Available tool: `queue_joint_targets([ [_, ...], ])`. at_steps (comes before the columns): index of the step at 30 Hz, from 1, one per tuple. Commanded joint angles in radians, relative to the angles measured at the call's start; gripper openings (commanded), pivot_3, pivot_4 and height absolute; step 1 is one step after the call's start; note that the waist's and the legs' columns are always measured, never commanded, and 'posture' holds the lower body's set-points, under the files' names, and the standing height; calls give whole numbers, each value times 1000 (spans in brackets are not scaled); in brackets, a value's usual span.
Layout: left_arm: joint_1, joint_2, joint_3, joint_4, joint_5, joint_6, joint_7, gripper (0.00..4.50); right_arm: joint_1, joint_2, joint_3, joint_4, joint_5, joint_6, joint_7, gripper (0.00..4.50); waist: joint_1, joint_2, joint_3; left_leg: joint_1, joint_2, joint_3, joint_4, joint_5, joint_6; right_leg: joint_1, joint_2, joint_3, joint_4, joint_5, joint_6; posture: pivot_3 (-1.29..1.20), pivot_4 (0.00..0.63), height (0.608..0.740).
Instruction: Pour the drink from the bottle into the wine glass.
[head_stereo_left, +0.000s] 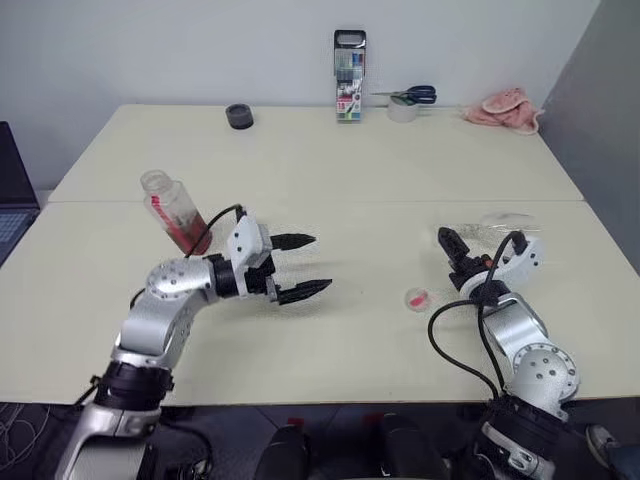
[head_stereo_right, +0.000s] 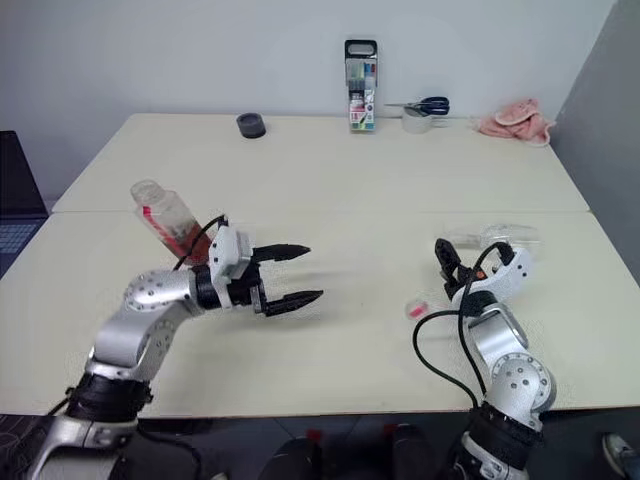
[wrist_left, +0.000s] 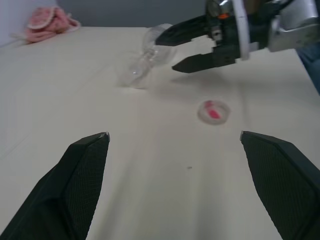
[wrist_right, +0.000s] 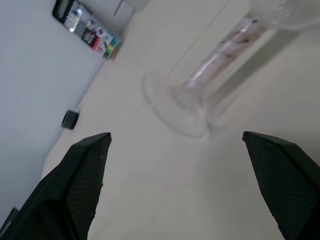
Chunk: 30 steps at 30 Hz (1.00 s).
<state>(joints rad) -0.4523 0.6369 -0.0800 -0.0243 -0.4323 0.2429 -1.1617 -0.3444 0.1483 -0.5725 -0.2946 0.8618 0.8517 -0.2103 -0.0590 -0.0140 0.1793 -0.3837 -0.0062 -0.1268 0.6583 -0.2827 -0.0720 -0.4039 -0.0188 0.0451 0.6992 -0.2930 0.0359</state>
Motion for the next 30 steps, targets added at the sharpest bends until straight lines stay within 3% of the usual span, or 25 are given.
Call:
queue_joint_targets([
  [1,-59,32,-28,18,-13,5,-125,4463,-66,11,-16,77,54,-77,-24,4500,-2,0,0,0,0,0,0,0,0,0,0,0,0,0,0,0,150,740],
  [20,-121,11,-50,60,30,-43,-211,4463,-307,-113,-107,637,91,-442,90,4500,-17,2,1,0,0,1,0,0,0,0,0,1,0,0,0,0,150,740],
  [23,-117,13,-54,55,32,-41,-215,4500,-327,-123,-118,697,109,-460,123,3872,-19,2,1,1,0,1,1,0,0,0,0,1,0,0,0,0,150,740],
  [30,-106,13,-55,49,42,-43,-213,4500,-318,-154,-103,756,111,-445,173,1419,-24,1,0,1,0,1,1,0,0,1,0,1,0,0,0,0,150,740],
])
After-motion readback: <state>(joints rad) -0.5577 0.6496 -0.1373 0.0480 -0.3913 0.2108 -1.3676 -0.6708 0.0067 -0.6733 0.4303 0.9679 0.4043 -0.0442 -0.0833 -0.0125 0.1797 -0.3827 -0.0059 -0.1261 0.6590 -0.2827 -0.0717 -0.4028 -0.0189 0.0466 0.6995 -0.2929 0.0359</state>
